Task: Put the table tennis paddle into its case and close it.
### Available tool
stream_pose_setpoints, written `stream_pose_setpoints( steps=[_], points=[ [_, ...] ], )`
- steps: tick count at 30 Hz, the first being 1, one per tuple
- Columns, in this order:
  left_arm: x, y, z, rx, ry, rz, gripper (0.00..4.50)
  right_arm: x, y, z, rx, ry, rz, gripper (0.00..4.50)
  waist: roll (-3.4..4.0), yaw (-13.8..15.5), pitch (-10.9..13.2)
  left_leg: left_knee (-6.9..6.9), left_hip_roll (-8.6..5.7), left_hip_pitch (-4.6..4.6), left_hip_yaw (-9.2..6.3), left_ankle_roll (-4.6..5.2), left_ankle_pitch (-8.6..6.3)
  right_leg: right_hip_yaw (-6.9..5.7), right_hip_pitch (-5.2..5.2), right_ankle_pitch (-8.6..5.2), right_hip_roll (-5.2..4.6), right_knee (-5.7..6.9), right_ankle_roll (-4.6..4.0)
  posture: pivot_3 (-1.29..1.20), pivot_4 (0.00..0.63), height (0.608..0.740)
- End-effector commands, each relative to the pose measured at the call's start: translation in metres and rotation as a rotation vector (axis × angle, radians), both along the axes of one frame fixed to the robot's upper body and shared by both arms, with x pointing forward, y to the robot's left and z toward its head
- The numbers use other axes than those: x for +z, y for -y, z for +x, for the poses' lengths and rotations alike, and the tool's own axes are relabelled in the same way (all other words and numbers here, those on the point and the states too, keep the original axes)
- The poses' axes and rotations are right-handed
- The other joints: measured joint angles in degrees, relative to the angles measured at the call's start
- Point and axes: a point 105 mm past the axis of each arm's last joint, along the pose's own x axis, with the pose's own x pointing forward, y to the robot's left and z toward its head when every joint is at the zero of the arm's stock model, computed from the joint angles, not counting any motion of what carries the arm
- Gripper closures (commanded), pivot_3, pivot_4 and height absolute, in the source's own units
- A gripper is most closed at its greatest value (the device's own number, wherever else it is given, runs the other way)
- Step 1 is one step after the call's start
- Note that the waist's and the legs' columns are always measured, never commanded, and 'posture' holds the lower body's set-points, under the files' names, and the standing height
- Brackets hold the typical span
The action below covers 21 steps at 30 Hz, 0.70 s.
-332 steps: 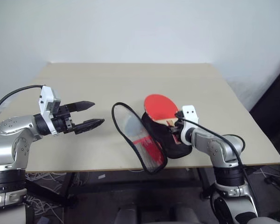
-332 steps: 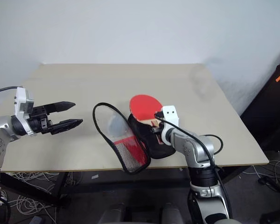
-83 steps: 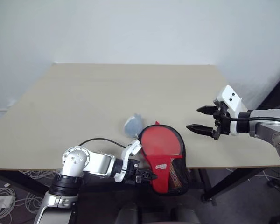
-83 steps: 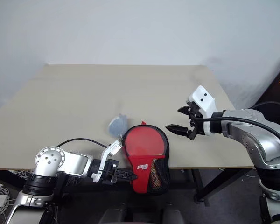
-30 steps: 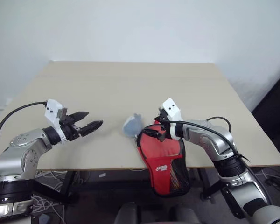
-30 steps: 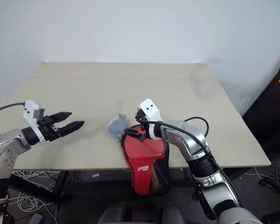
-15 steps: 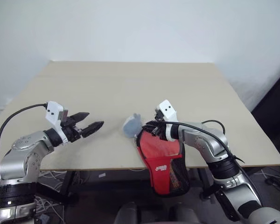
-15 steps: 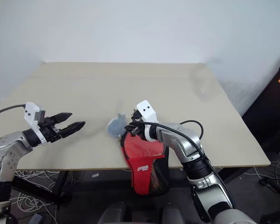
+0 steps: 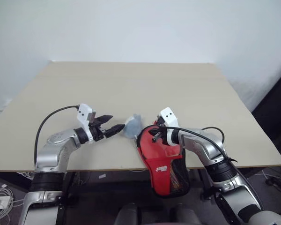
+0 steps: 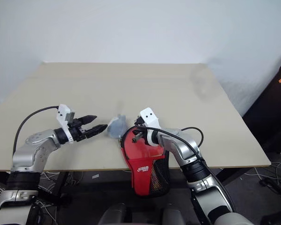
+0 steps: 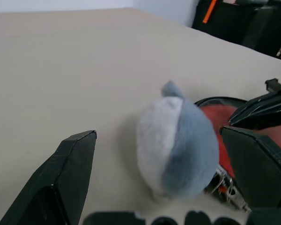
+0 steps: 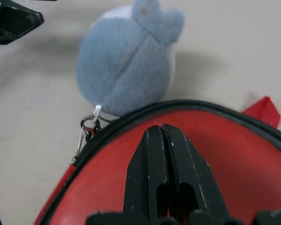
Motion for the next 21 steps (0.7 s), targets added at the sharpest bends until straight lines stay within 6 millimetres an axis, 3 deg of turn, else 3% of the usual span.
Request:
stream_pose_setpoints(
  steps=[1,12,21],
  points=[
    [0.011,0.006,0.008,-0.019,0.049,0.002,0.0,-0.002,0.0,-0.001,0.008,0.011,0.0,4.49,0.0,0.0,0.0,0.0,0.0,0.0,0.0,0.0,0.0,0.0,0.0,0.0,0.0,0.0,0.0,0.0,0.0,0.74],
    [0.006,0.017,0.028,-0.004,0.026,-0.066,0.0,-0.022,0.001,-0.007,0.013,-0.038,-0.019,4.49,-0.01,0.0,0.0,0.04,-0.02,0.01,-0.05,0.02,0.01,0.0,0.06,0.0,0.01,-0.02,0.01,0.0,0.0,0.74],
    [-0.007,0.033,0.034,-0.019,-0.024,-0.106,0.0,-0.022,-0.001,-0.006,0.011,-0.042,-0.012,4.49,0.0,0.0,0.0,0.05,-0.02,0.07,-0.09,0.03,0.01,-0.01,0.13,0.0,0.03,-0.01,0.01,0.0,0.0,0.74]
  ],
)
